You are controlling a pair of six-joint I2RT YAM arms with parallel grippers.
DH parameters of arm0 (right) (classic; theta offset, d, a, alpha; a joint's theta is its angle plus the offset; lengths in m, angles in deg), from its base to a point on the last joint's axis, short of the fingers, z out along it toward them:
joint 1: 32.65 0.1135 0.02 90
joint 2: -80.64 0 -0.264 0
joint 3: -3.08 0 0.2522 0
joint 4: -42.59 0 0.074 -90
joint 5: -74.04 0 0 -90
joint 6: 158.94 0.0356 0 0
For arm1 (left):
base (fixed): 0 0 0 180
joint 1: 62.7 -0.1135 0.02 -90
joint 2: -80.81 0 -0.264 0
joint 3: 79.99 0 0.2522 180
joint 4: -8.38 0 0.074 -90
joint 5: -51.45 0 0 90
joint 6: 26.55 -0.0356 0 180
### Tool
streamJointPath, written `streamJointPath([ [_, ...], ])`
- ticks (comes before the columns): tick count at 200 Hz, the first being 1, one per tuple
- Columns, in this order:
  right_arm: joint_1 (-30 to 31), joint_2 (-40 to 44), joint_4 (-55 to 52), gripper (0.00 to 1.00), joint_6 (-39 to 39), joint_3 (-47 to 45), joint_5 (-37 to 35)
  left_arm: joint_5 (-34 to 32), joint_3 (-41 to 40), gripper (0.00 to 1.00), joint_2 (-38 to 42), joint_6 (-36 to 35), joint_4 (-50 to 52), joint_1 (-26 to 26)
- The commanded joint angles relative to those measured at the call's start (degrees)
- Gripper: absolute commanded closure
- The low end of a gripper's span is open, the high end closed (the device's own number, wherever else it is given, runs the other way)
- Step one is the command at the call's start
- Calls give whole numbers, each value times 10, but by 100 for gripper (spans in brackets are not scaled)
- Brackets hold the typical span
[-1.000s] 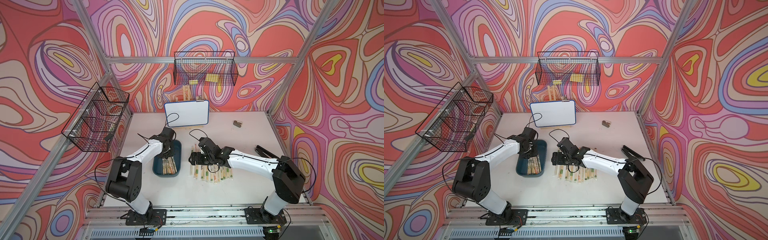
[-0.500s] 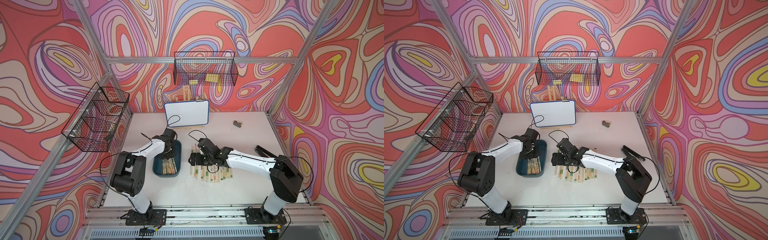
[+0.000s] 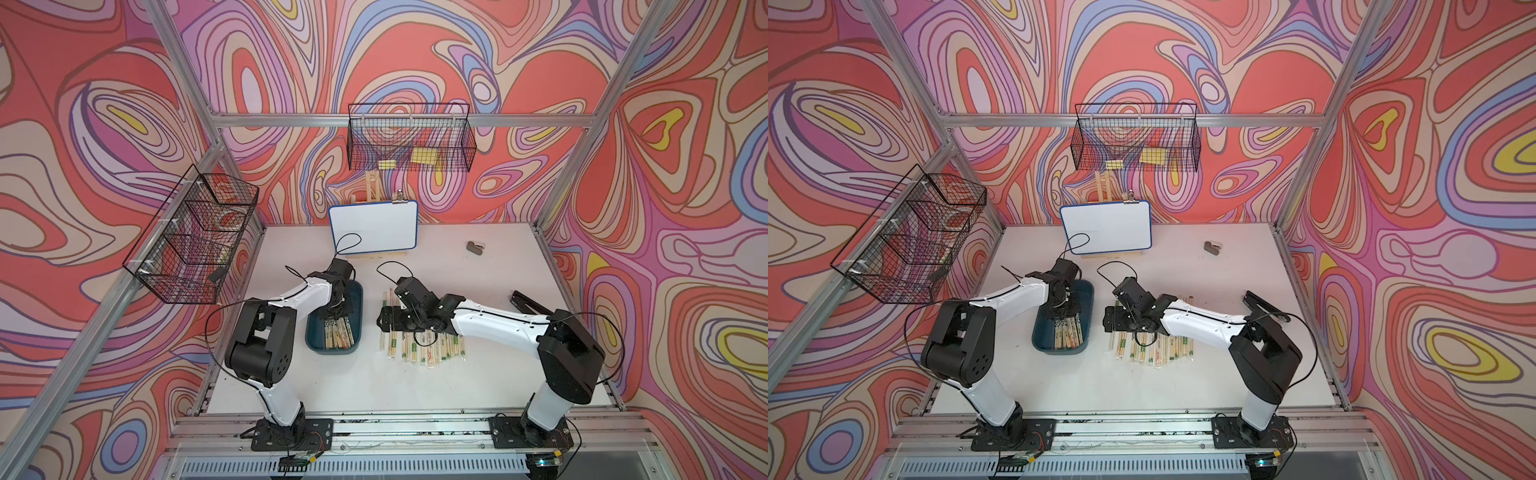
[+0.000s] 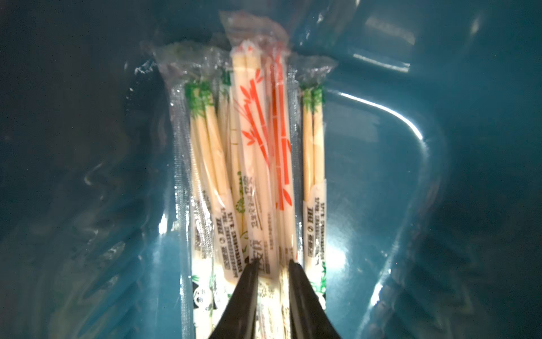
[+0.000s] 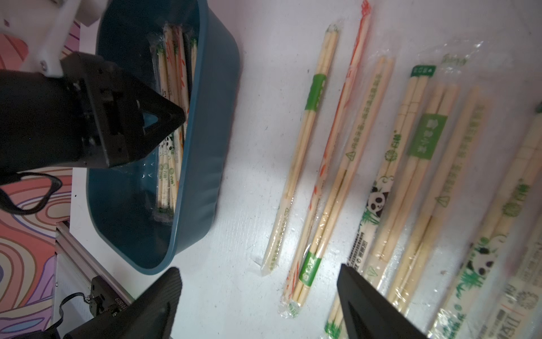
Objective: Take the paired disposable chopsticks out of the storage box
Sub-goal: Pick up the paired disposable chopsticks from the storage box.
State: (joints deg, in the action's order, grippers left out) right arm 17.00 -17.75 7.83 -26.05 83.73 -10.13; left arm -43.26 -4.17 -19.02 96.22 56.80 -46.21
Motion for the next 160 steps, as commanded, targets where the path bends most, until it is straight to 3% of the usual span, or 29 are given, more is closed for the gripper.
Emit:
streamJointPath([
  [1, 3, -8, 1, 11, -6, 15, -3, -10, -8, 77, -13, -5, -3, -2],
  [46, 3, -8, 1, 11, -7, 16, -5, -28, -18, 72, -8, 0, 2, -3],
  [160, 3, -9, 3, 11, -8, 15, -2, -19, -5, 87, 19, -4, 14, -4],
])
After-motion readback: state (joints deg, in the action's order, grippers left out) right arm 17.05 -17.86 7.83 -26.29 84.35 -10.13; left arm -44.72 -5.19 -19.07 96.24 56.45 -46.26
